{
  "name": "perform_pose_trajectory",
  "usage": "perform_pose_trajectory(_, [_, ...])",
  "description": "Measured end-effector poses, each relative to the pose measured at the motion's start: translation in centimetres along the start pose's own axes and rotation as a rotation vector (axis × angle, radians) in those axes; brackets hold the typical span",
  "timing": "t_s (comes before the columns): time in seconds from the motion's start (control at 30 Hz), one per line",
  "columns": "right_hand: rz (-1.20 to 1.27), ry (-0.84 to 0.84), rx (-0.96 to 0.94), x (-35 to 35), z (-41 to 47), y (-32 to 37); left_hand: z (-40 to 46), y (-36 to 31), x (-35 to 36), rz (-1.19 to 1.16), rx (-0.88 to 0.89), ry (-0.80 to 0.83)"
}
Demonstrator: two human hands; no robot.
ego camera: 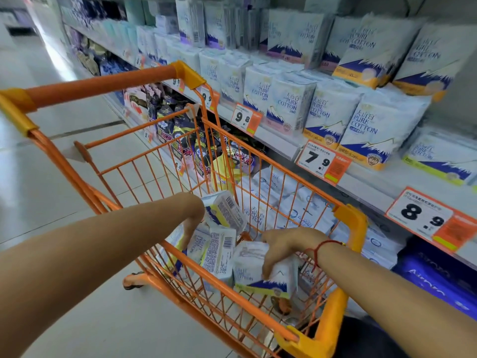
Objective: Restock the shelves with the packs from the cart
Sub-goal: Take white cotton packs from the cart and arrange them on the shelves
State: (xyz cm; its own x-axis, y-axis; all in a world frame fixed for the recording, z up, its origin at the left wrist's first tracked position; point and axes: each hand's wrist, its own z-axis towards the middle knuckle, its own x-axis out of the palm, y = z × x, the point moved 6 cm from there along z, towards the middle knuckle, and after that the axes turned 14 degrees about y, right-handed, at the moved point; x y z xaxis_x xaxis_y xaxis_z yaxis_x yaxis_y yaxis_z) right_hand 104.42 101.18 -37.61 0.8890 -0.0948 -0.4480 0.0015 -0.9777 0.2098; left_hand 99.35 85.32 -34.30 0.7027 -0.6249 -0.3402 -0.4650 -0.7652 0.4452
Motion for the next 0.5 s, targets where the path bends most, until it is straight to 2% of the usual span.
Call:
perform_pose_trajectory(0.1, [0.035,-0.129,-0.049,-1.0,-1.1,0.1,0.9,-0.2,0.1,-0.029,0.015,0.010])
perform_pose_trajectory(0.17, [0.053,-0.177,-0.069,-1.3,-1.5,0.1,0.9,0.0,-0.4,-0.119,0.042,-0.048])
perform_pose_trajectory(0.23, [0.071,-0.236,-0.088,-1.5,-2.1,0.2,0.4,0.8,-1.5,-0.229,0.069,-0.143])
perform_pose_trajectory(0.33, [0.059,-0.412,-0.139,-2.1,-4.2,1.0,-1.3,3.2,-3.5,-0.384,0.117,-0.362])
perform_pose_trajectory(0.5, [0.174,-0.646,-0.322,-4.3,-9.7,2.2,-6.8,7.9,-5.5,-0.701,0.266,-0.623])
